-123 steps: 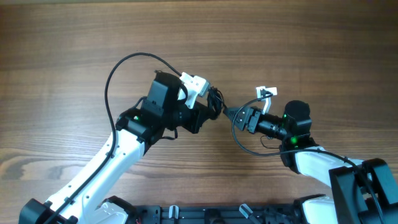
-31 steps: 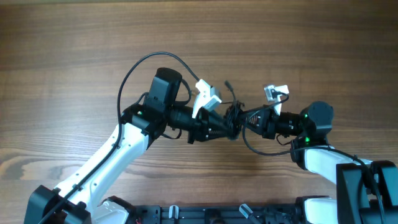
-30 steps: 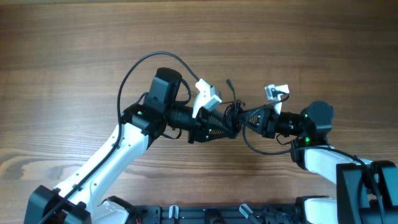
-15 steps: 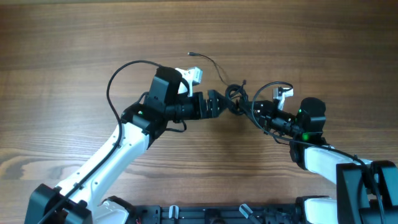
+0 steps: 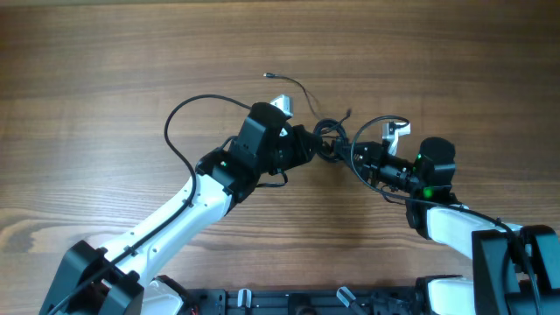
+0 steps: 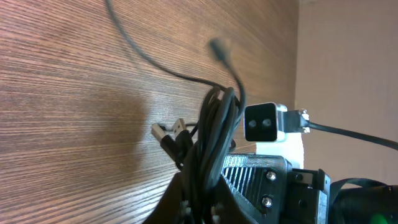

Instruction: Untangle cables

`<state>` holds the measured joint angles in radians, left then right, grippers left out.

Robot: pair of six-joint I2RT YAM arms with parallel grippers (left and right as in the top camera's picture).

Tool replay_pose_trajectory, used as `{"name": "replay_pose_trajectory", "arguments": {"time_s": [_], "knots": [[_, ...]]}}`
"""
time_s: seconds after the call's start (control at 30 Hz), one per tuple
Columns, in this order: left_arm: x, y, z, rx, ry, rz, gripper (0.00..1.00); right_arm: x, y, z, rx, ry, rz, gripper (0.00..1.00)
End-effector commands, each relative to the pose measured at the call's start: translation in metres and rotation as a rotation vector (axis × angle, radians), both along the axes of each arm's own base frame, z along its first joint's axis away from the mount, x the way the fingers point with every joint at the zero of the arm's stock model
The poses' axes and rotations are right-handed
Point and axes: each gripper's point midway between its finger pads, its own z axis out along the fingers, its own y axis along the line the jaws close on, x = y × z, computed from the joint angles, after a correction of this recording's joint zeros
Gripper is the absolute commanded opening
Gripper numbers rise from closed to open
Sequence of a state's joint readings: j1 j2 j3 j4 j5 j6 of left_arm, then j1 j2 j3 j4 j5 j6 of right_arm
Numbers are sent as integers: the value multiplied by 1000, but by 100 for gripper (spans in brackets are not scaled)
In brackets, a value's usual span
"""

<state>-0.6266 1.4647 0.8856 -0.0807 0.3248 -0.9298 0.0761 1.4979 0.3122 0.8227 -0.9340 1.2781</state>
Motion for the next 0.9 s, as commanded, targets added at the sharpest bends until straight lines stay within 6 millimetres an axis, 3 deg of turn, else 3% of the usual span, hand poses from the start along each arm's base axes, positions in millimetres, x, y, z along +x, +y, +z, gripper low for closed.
{"name": "replay_pose_trajectory", "arguments": {"time_s": [0.0, 0.2, 0.23, 0.33, 0.37, 0.43, 0.5, 0.6, 0.87], "knots": [[6, 4, -4, 24, -11, 30, 4, -3, 4, 7, -51, -133, 60, 4], [-11, 17, -28, 200, -62, -125, 4, 0, 1, 5, -67, -140, 42, 4], [-15, 20, -32, 235, -73, -162, 4, 1, -1, 4, -69, -140, 34, 9], [-27, 29, -44, 362, -158, -330, 4, 1, -1, 5, -83, -168, 44, 57], [-30, 31, -47, 416, -222, -419, 4, -1, 0, 5, -110, -226, 71, 86], [-29, 37, -50, 477, -267, -458, 4, -7, 1, 8, -133, -310, 129, 97], [-31, 43, -52, 547, -338, -546, 4, -13, -6, 15, -123, -385, 178, 97], [-33, 40, -49, 571, -433, -654, 4, -19, -9, 26, -102, -465, 227, 80], [-63, 12, -34, 376, -529, -869, 4, -31, -3, 41, -105, -634, 314, 76]]}}
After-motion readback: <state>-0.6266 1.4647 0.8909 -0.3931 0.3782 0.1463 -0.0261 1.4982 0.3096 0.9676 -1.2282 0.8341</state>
